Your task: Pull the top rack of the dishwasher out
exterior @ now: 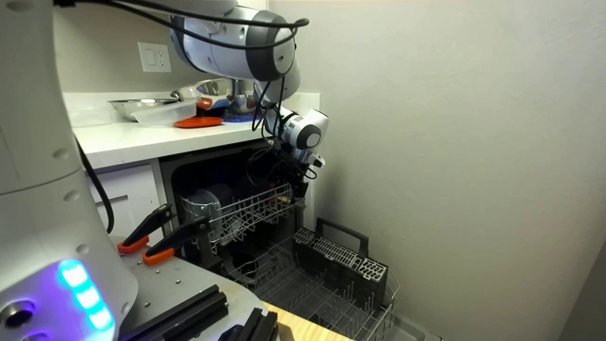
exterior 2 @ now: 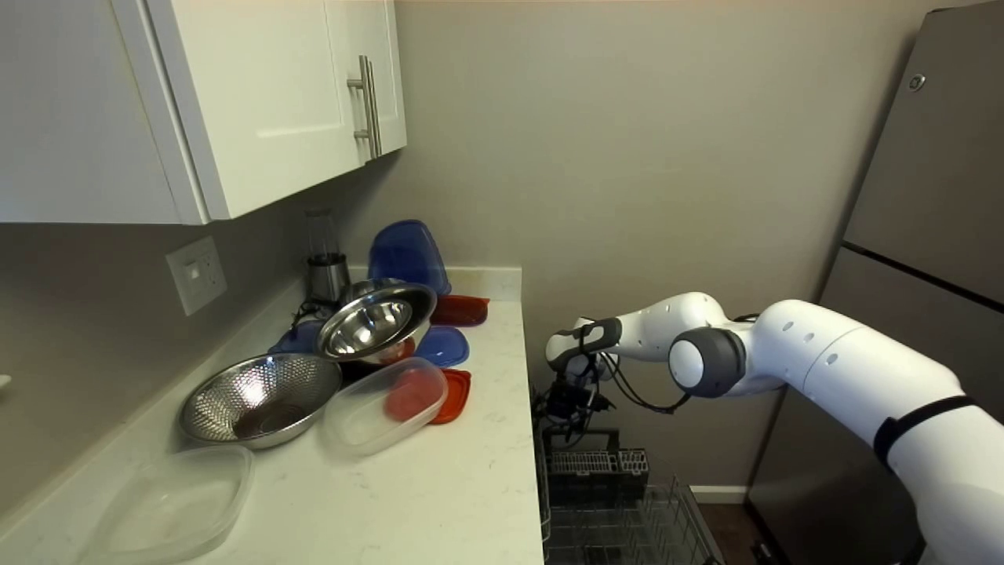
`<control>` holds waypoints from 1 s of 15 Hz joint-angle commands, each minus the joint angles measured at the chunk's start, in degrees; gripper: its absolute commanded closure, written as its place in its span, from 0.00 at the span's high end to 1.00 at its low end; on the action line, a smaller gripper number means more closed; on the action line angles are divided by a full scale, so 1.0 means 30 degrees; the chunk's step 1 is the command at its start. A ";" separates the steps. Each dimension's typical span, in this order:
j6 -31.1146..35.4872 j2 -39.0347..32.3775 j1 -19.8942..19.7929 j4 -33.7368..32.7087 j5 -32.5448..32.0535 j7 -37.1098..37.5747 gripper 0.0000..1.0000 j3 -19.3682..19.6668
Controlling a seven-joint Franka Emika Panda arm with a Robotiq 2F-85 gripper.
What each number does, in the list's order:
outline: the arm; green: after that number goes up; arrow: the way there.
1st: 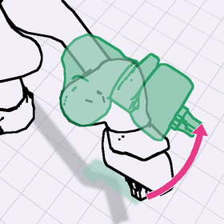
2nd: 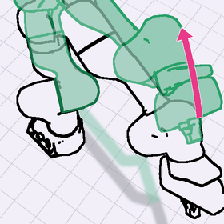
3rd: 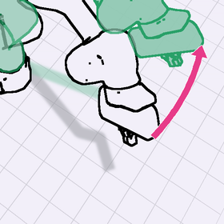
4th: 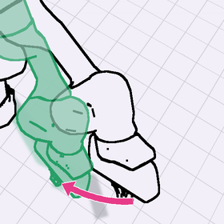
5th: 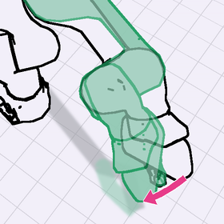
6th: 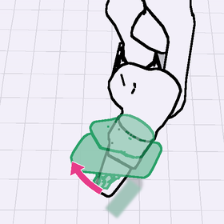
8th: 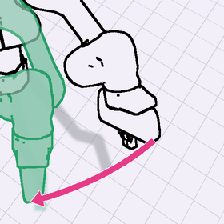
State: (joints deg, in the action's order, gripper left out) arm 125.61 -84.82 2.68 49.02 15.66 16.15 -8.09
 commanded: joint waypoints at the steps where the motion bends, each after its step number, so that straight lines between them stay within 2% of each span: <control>1: 0.0168 -0.0004 0.0094 0.0473 -0.0258 0.0739 1.00 0.1127; 6: -0.0049 -0.0022 -0.0160 0.0403 -0.0418 0.1059 1.00 0.1897; 15: -0.1843 -0.0001 -0.1744 -0.0303 -0.0657 0.0883 1.00 0.2905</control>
State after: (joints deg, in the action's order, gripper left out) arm 121.62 -84.82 -0.18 48.73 15.20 17.44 -0.39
